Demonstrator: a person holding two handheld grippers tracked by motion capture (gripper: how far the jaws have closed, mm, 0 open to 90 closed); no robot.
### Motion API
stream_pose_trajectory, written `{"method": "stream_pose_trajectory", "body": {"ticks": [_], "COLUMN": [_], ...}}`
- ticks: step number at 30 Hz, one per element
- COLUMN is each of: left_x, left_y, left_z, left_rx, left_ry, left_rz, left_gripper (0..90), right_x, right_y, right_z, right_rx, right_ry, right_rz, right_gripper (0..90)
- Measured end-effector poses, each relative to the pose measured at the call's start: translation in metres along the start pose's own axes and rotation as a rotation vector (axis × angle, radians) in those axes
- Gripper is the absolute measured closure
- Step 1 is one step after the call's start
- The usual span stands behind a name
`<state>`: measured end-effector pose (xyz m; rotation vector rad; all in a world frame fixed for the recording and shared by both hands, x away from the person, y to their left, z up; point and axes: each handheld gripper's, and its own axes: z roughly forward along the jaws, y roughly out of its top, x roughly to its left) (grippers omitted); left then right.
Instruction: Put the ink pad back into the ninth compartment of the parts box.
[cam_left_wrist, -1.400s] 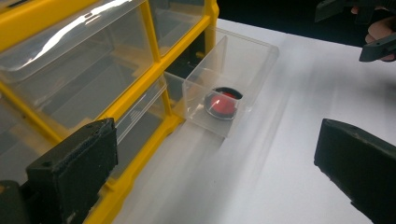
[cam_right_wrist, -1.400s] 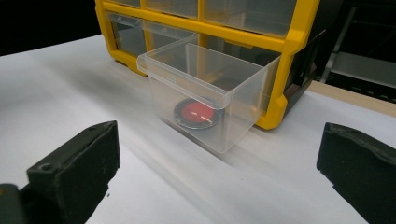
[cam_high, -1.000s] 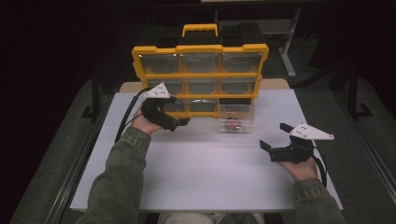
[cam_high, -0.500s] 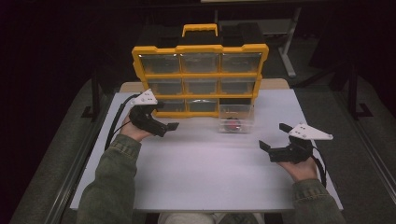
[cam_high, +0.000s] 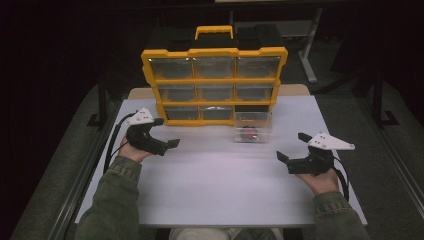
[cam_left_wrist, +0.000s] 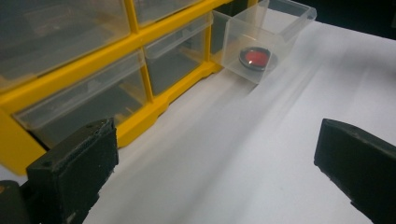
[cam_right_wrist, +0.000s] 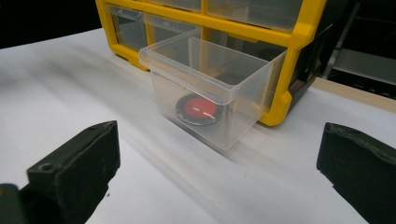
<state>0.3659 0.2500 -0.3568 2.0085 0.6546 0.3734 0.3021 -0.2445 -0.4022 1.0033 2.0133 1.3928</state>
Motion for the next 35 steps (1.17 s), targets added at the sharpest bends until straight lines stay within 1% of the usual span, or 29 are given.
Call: {"method": "stream_pose_trajectory", "body": {"ticks": [5,9,10,12,14,16,19,21,22,23,26,27,28,29,33,35], "left_x": [0.003,0.004,0.004,0.003,0.001,0.000,-0.001,-0.001,-0.001,0.000,0.002,0.002,0.004,0.005,0.009,0.009], "left_y": [-0.011,-0.020,-0.022,-0.026,-0.029,-0.033,-0.042,-0.046,-0.046,-0.050,-0.056,-0.056,-0.062,-0.065,-0.074,-0.074], "left_z": [-0.013,-0.022,-0.024,-0.028,-0.030,-0.033,-0.037,-0.040,-0.040,-0.043,-0.049,-0.049,-0.052,-0.053,-0.057,-0.058], "left_rx": [-0.061,-0.100,-0.111,-0.150,-0.159,-0.173,-0.201,-0.210,-0.210,-0.233,-0.255,-0.255,-0.275,-0.287,-0.314,-0.316], "left_ry": [0.014,0.037,0.038,0.029,0.045,0.052,0.065,0.081,0.081,0.095,0.126,0.126,0.156,0.168,0.185,0.189], "left_rz": [-0.036,-0.057,-0.065,-0.087,-0.089,-0.096,-0.121,-0.127,-0.127,-0.136,-0.145,-0.145,-0.156,-0.167,-0.206,-0.203], "left_gripper": [0.0,0.0,0.0,0.0,0.0,0.0,0.0,0.0,0.0,0.0,0.0,0.0,0.0,0.0,0.0,0.0], "right_x": [0.001,0.002,0.002,0.003,0.004,0.004,0.004,0.003,0.003,0.003,0.003,0.003,0.003,0.003,0.003,0.003], "right_y": [0.000,-0.001,-0.001,-0.001,-0.001,-0.001,0.000,0.000,0.000,0.000,0.000,0.000,0.000,0.000,0.001,0.001], "right_z": [0.001,0.002,0.003,0.003,0.003,0.003,0.002,0.002,0.002,0.001,0.001,0.001,0.001,0.001,0.001,0.001], "right_rx": [0.005,0.015,0.015,0.016,0.013,0.010,0.006,0.002,0.002,0.001,-0.001,-0.001,-0.002,-0.001,-0.001,-0.002], "right_ry": [0.001,0.007,0.010,0.013,0.016,0.018,0.018,0.016,0.016,0.016,0.015,0.015,0.016,0.016,0.014,0.013], "right_rz": [-0.003,-0.007,-0.008,-0.010,-0.010,-0.012,-0.010,-0.009,-0.008,-0.006,-0.008,-0.008,-0.009,-0.010,-0.012,-0.012], "right_gripper": [0.0,0.0,0.0,0.0,0.0,0.0,0.0,0.0,0.0,0.0,0.0,0.0,0.0,0.0,0.0,0.0]}}
